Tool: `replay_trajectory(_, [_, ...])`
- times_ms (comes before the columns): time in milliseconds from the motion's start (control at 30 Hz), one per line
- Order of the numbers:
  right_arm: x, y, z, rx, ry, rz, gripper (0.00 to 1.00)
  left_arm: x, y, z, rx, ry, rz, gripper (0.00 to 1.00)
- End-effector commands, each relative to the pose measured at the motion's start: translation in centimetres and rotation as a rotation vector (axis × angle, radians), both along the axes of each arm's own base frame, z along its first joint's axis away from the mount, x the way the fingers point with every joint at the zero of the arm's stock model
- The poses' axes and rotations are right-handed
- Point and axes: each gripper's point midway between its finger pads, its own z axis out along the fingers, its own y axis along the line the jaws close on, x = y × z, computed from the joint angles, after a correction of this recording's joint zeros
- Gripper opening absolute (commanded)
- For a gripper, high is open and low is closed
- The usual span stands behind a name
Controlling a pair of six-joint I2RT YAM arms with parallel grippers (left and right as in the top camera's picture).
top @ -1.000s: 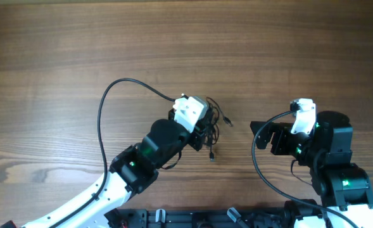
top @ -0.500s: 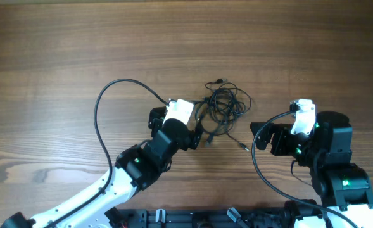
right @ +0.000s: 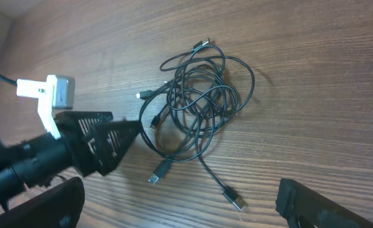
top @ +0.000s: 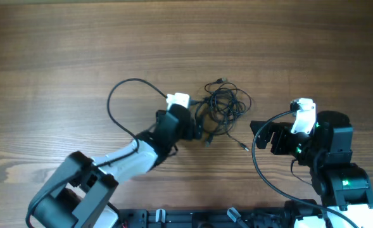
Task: Untangle cables
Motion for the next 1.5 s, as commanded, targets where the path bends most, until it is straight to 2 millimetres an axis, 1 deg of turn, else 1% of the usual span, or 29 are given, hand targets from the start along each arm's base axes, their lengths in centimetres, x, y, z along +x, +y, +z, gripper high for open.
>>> replay_trajectory(0, [0.4,0.0,1.1,0.003,-0.032,-0.003,1.00,-0.1,-0.6,0.0,-0.120,0.082,-0.024,1.00])
replay_trajectory(167, [0.4,0.0,1.1,0.003,-0.032,-0.003,1.00,-0.5,-1.5,0.3,-0.163,0.096,-0.071,1.00])
replay_trajectory(200, [0.4,0.0,1.1,0.003,-0.032,-0.003,1.00,-0.4,-1.8,0.6,-0.176,0.087,-0.079,0.96])
replay_trajectory(267, [0.4,0.0,1.1,0.002,-0.032,-0.003,1.00,-0.4,-2.8,1.3,-0.221,0.076,-0.117,0.86])
replay_trajectory(333, [0.4,0.0,1.1,0.002,-0.031,-0.003,1.00,-0.5,-3.6,1.3,-0.255,0.077,-0.150,0.83])
replay_trajectory(400, [0.4,0.0,1.1,0.002,-0.031,-0.002,1.00,-0.6,-4.0,0.4,-0.262,0.094,-0.166,0.84])
replay_trajectory(467, [0.4,0.0,1.1,0.002,-0.031,-0.003,1.00,-0.6,-4.4,0.5,-0.272,0.083,-0.198,0.75])
replay_trajectory(567, [0.4,0.0,1.1,0.003,-0.031,-0.002,1.00,-0.7,-4.6,0.7,-0.276,0.075,-0.216,0.66])
replay_trajectory(600, [0.4,0.0,1.1,0.003,-0.031,-0.002,1.00,-0.7,-4.6,0.7,-0.276,0.075,-0.215,0.59])
replay_trajectory(667, [0.4,0.0,1.1,0.003,-0.031,-0.003,1.00,-0.9,-4.9,0.8,-0.281,0.076,-0.227,0.28])
replay_trajectory(700, [0.4,0.0,1.1,0.003,-0.031,-0.003,1.00,-1.2,-5.5,1.0,-0.289,0.075,-0.247,0.24])
replay_trajectory(733, [0.4,0.0,1.1,0.004,-0.030,-0.003,1.00,-1.6,-5.9,1.0,-0.292,0.076,-0.262,0.25])
replay_trajectory(767, [0.3,0.0,1.1,0.005,-0.029,-0.004,1.00,-2.0,-6.4,1.1,-0.291,0.074,-0.277,0.33])
replay_trajectory(800, [0.3,0.0,1.1,0.005,-0.027,-0.004,1.00,-2.1,-6.6,1.1,-0.290,0.071,-0.283,0.34])
replay_trajectory(833, [0.3,0.0,1.0,0.005,-0.027,-0.004,1.00,-2.1,-6.7,1.1,-0.286,0.067,-0.281,0.40])
replay_trajectory(900, [0.3,0.0,1.0,0.005,-0.026,-0.004,1.00,-2.1,-6.7,1.2,-0.287,0.063,-0.282,0.55])
replay_trajectory(967, [0.3,0.0,1.0,0.005,-0.025,-0.004,1.00,-2.0,-6.6,1.1,-0.282,0.060,-0.274,0.63])
replay_trajectory(1033, [0.3,0.0,1.0,0.005,-0.022,-0.004,1.00,-1.5,-6.2,0.9,-0.263,0.048,-0.246,0.65])
replay_trajectory(1100, [0.2,0.0,0.9,0.005,-0.020,-0.004,1.00,-1.3,-6.3,0.8,-0.266,0.041,-0.243,0.70])
replay_trajectory(1167, [0.2,0.0,0.9,0.004,-0.019,-0.004,1.00,-1.1,-6.5,0.6,-0.272,0.033,-0.244,0.71])
replay_trajectory(1233, [0.2,0.0,0.9,0.004,-0.019,-0.003,1.00,-0.9,-6.7,-0.2,-0.275,0.031,-0.246,0.71])
replay_trajectory(1433, [0.2,0.0,0.9,0.004,-0.019,-0.004,1.00,-0.7,-7.1,-0.3,-0.285,0.025,-0.257,0.70])
replay_trajectory(1467, [0.2,0.0,0.9,0.004,-0.019,-0.004,1.00,-0.7,-7.2,-0.2,-0.287,0.022,-0.260,0.65])
